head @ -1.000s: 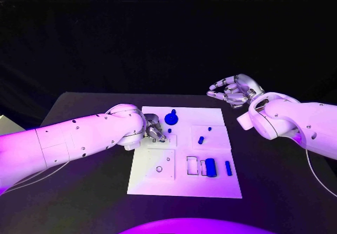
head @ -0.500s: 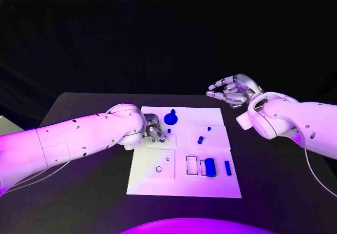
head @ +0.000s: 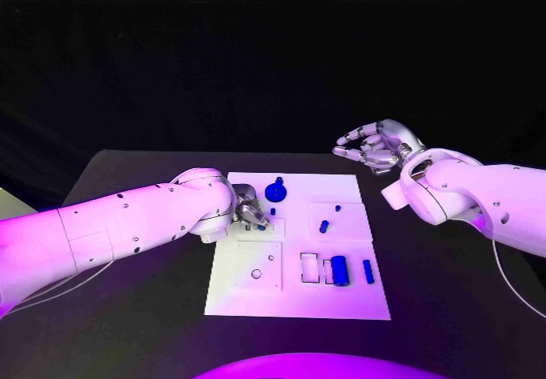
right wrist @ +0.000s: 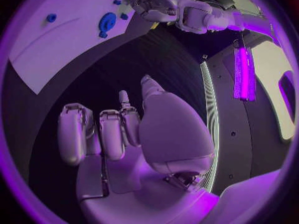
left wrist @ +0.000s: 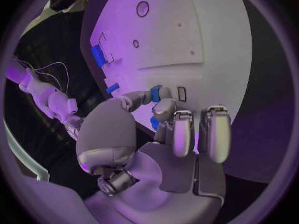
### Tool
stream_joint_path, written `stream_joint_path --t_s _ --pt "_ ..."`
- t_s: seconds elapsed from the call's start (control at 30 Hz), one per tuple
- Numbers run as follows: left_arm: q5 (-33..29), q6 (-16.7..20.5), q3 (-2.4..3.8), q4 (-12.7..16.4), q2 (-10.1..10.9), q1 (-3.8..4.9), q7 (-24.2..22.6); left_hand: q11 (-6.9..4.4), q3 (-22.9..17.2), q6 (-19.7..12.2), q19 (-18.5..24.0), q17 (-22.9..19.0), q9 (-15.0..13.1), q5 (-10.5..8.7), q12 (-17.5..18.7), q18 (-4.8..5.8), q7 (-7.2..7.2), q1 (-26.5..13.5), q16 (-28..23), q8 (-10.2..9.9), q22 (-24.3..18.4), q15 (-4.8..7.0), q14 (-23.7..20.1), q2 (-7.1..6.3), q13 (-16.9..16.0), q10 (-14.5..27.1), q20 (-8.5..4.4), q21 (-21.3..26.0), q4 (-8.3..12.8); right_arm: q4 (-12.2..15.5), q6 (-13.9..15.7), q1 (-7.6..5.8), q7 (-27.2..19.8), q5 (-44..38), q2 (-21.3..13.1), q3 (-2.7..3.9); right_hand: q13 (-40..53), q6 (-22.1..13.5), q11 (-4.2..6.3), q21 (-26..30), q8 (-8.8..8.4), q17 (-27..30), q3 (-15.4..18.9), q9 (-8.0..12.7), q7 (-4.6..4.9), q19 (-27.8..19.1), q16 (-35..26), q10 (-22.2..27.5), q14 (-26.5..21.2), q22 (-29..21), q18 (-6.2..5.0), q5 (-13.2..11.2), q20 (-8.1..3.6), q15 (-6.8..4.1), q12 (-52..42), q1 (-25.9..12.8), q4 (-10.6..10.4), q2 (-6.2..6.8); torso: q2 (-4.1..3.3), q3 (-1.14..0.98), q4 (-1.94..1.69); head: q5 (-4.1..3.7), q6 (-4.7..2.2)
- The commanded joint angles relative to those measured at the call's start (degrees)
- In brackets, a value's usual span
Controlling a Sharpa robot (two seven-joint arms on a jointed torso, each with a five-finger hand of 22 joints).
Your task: Assemble the parts on the task board
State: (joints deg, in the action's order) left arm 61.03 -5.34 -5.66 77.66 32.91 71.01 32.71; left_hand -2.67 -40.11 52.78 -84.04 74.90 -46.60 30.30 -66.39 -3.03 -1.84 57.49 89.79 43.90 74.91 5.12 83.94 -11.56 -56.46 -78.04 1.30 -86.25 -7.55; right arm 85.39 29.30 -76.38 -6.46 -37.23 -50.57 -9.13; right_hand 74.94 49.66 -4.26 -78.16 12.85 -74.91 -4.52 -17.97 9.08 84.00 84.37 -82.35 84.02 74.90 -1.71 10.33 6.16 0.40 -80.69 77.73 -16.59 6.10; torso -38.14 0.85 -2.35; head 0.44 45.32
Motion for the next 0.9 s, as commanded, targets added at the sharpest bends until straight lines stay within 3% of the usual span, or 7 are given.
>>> stream_joint_path --t_s 0.03,0.9 --pt "-0.77 -1.52 -0.16 -0.03 -0.27 -0.22 -0.05 -0.14 -0.69 0.36 -0.16 15.10 -0.06 -0.06 -0.40 0.95 0.80 -0.35 0.21 -0.43 6.03 0.45 6.06 0.43 -0.10 -0.35 -0.33 0.05 1.11 0.04 -0.81 0.03 -0.40 -0.53 0.01 0.01 6.47 -0.45 0.00 0.20 0.31 -2.75 -0.22 -0.09 0.06 0.57 -0.15 0.41 2.85 7.21 -1.15 0.35 -0.37 -0.53 0.27 0.12 0.05 -0.38 0.01 0.01 -0.02 -0.15 0.11" --pt "-0.77 -1.49 -0.16 -0.76 -0.58 -0.22 -0.03 -0.17 9.36 1.68 -0.22 15.10 -0.67 -0.37 -0.53 0.95 0.88 -1.38 0.21 -2.29 6.05 0.50 6.06 -0.43 -0.46 -0.23 -0.43 0.20 -4.44 -0.05 -0.82 0.04 -0.57 -0.55 0.06 0.01 6.40 -0.53 -0.02 0.35 0.41 -2.74 -0.07 -0.10 0.07 0.55 -0.19 0.46 2.86 7.12 -1.17 0.31 -0.37 -0.53 0.33 -0.25 -0.10 -0.42 0.02 0.04 -0.03 -0.51 0.21"
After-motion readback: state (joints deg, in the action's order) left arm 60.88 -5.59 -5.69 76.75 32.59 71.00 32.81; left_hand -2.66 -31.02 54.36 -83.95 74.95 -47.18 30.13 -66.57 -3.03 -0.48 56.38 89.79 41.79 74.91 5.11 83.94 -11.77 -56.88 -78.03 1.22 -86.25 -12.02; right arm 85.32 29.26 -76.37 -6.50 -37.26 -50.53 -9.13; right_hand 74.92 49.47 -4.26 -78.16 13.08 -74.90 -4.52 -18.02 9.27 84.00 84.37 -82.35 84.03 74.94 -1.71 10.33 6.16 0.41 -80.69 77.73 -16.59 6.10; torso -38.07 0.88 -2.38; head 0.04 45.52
